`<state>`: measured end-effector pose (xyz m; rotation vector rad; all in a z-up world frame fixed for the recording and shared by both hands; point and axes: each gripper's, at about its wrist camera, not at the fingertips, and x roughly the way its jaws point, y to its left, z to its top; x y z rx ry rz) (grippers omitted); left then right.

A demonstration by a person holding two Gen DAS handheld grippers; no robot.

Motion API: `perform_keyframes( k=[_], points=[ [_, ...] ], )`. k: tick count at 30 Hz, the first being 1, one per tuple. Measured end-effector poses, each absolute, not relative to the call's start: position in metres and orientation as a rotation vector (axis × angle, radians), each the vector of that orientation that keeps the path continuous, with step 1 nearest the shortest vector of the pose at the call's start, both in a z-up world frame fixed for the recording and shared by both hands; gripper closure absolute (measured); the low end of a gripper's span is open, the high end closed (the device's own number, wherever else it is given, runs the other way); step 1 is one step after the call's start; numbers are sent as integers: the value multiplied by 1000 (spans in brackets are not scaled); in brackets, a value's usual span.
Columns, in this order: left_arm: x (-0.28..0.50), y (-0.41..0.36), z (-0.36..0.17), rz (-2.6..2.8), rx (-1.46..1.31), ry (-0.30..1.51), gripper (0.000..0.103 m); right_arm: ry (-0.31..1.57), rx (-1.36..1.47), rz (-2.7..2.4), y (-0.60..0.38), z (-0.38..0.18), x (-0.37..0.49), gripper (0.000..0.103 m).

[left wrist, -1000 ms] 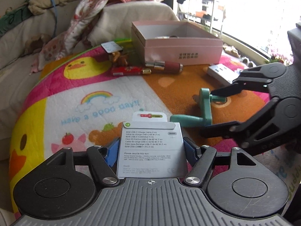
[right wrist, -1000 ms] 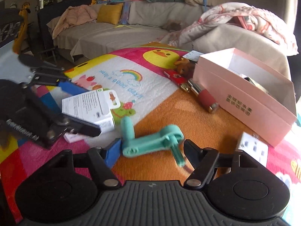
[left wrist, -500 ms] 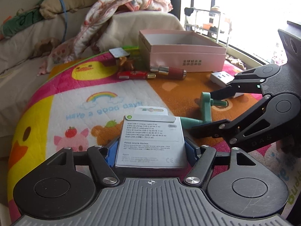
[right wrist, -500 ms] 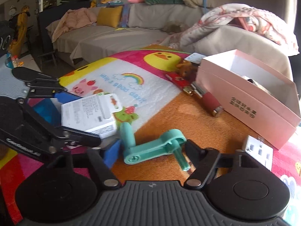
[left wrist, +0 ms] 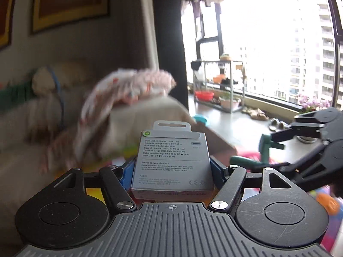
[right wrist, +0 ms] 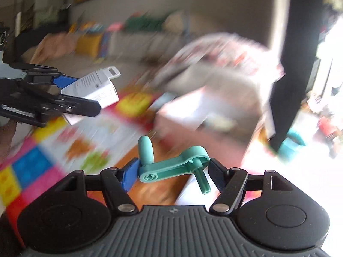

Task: Organize rigid objects
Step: 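Grasp the teal crank toy with the right gripper while the left carries the package, then drop the package into the pink box with the left gripper while the right drops the crank toy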

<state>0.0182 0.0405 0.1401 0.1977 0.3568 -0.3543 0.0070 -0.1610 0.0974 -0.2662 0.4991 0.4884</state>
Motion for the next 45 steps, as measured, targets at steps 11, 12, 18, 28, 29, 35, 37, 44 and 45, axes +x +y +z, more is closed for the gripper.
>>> perform_keyframes(
  k=[11,12,18,28,29,35,37,44,45],
  points=[
    [189,-12,134,-410,148,560,29,382,-142,266,-177,128,130,14],
    [204,-9,120,-430,105,640,28,410,-136,267,-177,122,144,11],
    [212,29,66,-422,-62,598,34,510,-115,253,-182,70,145,11],
    [148,129,68,-171,-202,487,34,574,-158,292,-178,37,106,11],
    [147,141,63,-143,-227,506,34,584,-158,295,-179,34,103,11],
    [149,160,30,-79,-241,631,34,660,-183,335,-159,18,98,11],
    [146,154,26,-90,-234,643,34,679,-175,353,-152,17,96,11],
    [137,143,18,-102,-212,661,34,644,-226,422,-115,23,93,11],
    [135,143,17,-103,-210,664,34,635,-236,430,-109,22,94,11]
  ],
)
